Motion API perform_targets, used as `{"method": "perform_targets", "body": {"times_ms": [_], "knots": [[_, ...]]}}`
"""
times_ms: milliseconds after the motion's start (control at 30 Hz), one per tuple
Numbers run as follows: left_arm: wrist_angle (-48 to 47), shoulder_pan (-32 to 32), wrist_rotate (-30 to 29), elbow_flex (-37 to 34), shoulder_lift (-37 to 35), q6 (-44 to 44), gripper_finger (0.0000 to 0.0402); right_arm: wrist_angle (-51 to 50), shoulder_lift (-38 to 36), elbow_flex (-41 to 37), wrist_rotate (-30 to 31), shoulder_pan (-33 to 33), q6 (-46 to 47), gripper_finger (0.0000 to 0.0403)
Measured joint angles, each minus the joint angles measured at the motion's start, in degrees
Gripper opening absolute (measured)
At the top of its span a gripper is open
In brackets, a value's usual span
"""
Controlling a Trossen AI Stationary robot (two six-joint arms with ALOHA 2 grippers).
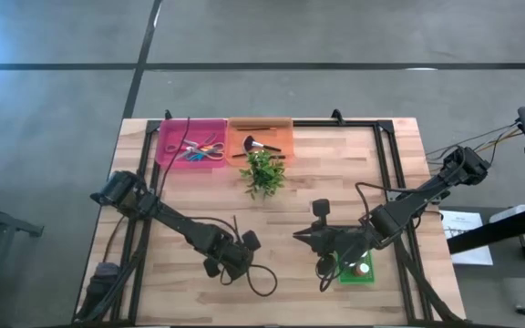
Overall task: Pick & Place Paint Supplies
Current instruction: Put the silver eyeshadow brush into the orange bin
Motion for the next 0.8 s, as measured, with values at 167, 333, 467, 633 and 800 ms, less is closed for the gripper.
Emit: {"method": "perform_targets", "body": {"times_ms": [167,333,467,633,800], "knots": [[-0.1,0.2,0.7,0.0,0.0,-2.2,0.0008,0.0,0.0,0.0,0.0,0.0,0.0,0.0022],[0.0,0.2,0.8,0.0,0.0,-4.1,0.0004,0.0,0.0,0.0,0.0,0.0,0.0,0.0022],[-0.1,0.2,0.8,0.5,-0.2,-6.0,0.0003,0.0,0.0,0.0,0.0,0.0,0.0,0.0022],[2.0,0.2,1.2,1.0,-1.8,-8.6,0.0001,-0.1,0.0,0.0,0.0,0.0,0.0,0.0022],[6.2,0.1,0.3,1.2,-4.9,-12.7,0.0001,-0.1,0.0,0.0,0.0,0.0,0.0,0.0022]]}}
